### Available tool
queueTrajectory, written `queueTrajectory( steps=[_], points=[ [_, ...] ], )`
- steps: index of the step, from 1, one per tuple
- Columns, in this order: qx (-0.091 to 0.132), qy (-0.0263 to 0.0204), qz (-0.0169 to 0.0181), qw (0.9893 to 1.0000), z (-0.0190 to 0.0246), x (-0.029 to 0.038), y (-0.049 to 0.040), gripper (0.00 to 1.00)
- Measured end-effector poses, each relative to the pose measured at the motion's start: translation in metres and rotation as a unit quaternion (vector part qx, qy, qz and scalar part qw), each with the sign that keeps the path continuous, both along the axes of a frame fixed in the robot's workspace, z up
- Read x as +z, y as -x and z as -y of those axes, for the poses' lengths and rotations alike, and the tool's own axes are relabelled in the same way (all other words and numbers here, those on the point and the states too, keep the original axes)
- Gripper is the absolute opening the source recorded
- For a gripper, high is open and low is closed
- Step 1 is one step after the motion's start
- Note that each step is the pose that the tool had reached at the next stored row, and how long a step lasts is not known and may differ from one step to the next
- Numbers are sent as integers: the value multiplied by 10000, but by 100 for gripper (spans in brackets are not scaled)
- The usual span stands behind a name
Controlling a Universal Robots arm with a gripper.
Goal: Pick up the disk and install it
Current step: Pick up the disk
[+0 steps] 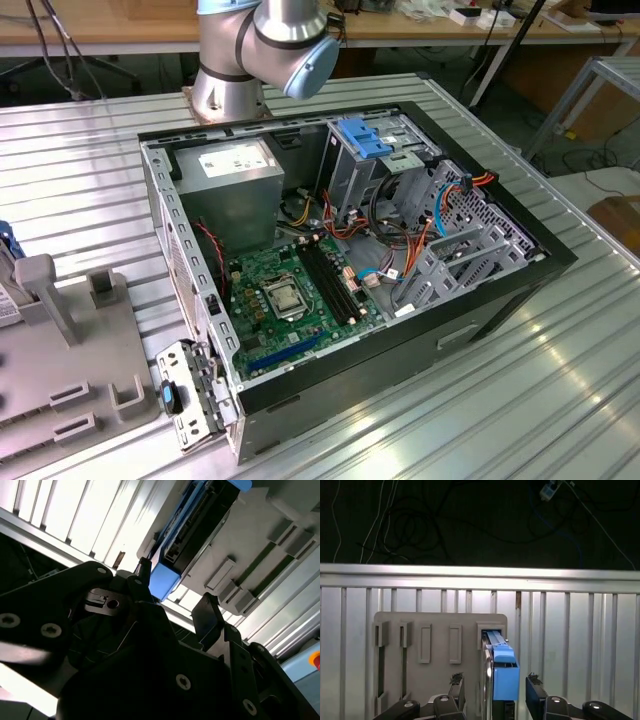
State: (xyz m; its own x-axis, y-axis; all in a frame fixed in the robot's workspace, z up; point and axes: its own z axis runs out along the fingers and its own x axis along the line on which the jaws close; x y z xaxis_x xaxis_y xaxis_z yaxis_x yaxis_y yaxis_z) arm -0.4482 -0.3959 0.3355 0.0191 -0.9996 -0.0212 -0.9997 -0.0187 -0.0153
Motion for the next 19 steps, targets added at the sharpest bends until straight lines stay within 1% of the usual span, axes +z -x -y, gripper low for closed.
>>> queueTrajectory(
  steps=[3,8,12,15,19],
  points=[
    [0,0,-1,10000,-21,-64,4,60],
    [0,0,0,10000,-64,-132,14,60],
    [1,2,0,10000,-65,-217,14,60],
    [1,2,-1,10000,-68,-247,14,60],
    [0,2,-1,10000,-68,-260,14,60]
  ],
)
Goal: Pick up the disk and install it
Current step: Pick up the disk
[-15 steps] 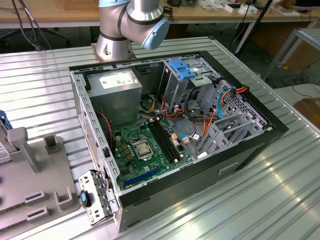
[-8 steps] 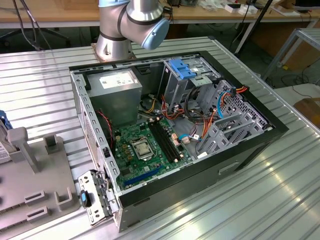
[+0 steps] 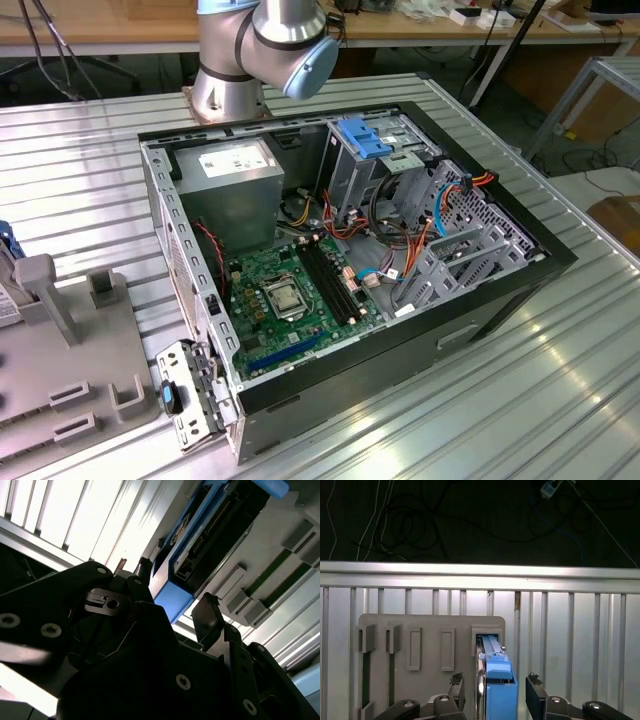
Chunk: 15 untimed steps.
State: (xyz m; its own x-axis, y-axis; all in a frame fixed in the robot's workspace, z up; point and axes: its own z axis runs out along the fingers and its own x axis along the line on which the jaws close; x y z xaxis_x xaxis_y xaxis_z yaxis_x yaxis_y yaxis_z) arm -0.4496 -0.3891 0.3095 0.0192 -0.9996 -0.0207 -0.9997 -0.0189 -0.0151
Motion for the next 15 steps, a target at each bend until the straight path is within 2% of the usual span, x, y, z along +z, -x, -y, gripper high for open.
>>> queueTrajectory(
  steps=[5,6,15],
  points=[
    [0,0,0,10000,0,-12,0,58],
    [0,0,0,10000,0,-13,0,51],
    [0,0,1,10000,0,-25,0,51]
  ],
)
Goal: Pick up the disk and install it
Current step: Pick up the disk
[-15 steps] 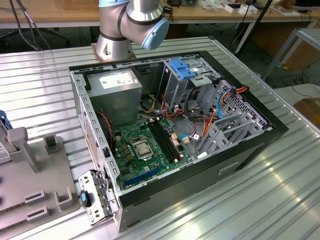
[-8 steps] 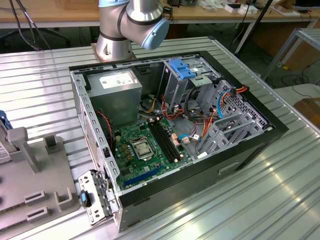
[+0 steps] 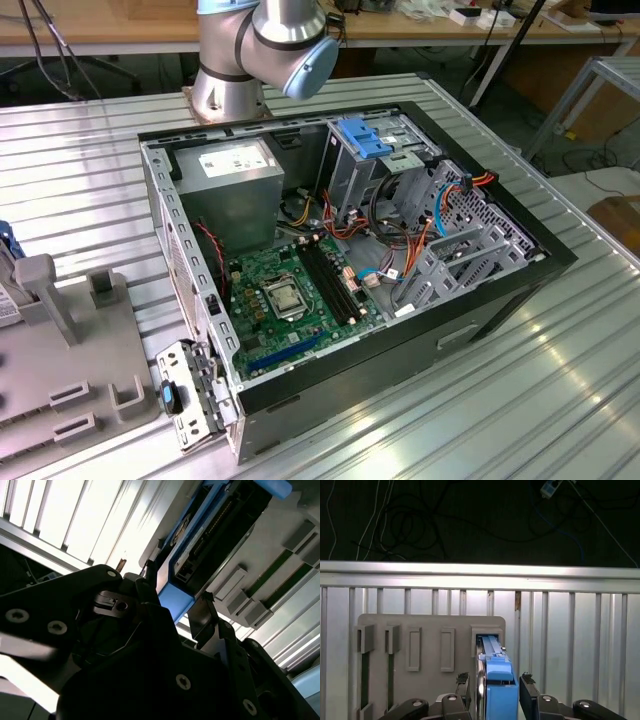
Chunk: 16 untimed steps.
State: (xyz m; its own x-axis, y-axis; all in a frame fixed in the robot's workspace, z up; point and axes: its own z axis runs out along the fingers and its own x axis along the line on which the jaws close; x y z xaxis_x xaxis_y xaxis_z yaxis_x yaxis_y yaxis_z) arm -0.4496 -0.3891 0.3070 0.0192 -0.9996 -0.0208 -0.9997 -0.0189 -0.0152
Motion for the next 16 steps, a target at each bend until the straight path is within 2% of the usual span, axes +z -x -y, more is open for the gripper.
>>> queueTrajectory(
  steps=[11,12,14,16],
  points=[
    [0,0,0,10000,0,-3,0,51],
    [0,0,0,10000,0,-4,0,50],
    [0,1,-1,10000,0,-3,0,38],
    [0,0,-1,10000,0,-5,0,37]
  ],
)
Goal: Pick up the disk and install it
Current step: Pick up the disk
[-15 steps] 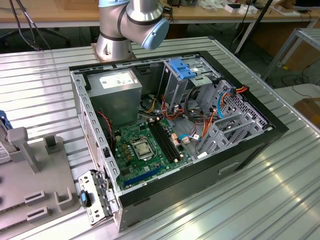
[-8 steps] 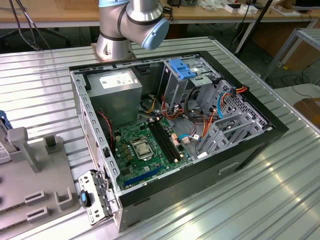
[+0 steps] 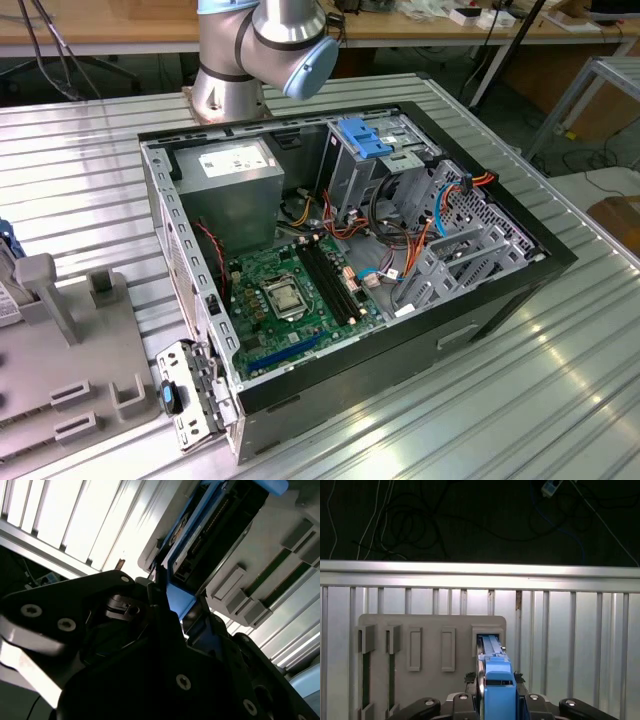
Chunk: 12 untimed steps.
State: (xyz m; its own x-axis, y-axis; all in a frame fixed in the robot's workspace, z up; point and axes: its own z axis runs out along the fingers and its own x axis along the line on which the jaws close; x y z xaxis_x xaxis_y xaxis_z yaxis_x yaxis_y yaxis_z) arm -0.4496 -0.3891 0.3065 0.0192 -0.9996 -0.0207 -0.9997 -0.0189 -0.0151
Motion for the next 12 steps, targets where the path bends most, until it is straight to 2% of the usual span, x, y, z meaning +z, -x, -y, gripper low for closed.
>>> queueTrajectory(
  steps=[12],
  points=[
    [-66,0,0,10000,0,-6,0,37]
  ],
)
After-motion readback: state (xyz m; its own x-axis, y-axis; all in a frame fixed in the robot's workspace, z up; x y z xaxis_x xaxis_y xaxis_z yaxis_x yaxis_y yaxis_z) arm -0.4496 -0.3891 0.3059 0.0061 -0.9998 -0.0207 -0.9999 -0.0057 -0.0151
